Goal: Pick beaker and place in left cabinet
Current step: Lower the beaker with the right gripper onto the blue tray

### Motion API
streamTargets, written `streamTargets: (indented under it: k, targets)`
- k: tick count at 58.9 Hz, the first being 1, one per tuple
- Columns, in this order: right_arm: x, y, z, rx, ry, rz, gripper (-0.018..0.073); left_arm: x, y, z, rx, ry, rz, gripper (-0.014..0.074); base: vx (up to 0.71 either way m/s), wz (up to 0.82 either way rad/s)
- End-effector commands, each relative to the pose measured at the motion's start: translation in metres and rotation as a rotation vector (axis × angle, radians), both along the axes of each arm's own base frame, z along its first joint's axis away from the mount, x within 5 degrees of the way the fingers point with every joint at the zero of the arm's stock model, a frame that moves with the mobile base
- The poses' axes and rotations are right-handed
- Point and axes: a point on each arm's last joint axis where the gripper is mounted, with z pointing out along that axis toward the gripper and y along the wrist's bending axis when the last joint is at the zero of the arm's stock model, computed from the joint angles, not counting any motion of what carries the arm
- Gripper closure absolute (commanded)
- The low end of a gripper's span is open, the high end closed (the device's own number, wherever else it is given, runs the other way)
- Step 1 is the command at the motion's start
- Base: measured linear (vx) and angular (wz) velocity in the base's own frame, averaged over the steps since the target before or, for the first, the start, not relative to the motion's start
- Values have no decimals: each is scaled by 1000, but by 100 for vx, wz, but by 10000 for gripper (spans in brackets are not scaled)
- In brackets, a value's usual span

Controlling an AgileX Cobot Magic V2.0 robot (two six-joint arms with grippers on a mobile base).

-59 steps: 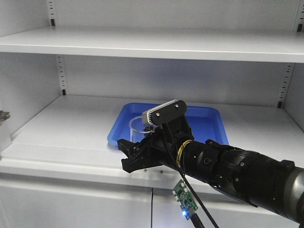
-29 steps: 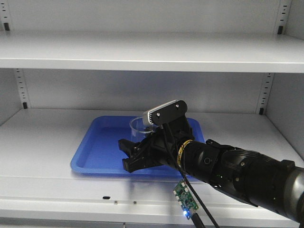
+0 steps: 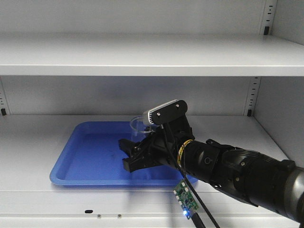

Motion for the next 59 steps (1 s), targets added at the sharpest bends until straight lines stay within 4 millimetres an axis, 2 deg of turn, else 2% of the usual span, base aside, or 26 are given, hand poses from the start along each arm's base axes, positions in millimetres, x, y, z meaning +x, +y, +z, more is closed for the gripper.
streamTargets:
  k: [1, 20, 34, 45, 54, 59]
  targets:
    - [-7, -1, 33, 83, -89, 36, 561, -1, 0, 2, -15, -76, -4, 595, 1, -3]
    - [-6, -1, 32, 65, -105, 39, 561, -1, 0, 2, -15, -76, -4, 595, 0, 0]
    - [38, 10, 31, 59, -146, -1, 559, -1, 0, 2, -15, -76, -4, 595, 0, 0]
    - [67, 21, 10, 132, -38, -58, 557, -1, 0, 2, -15, -76, -4, 595, 0, 0]
    - [75, 24, -13, 98, 17, -81, 549, -1, 0, 2, -15, -76, -4, 595, 0, 0]
    - [78, 24, -20, 83, 35, -93, 547, -1, 0, 2, -15, -76, -4, 595, 0, 0]
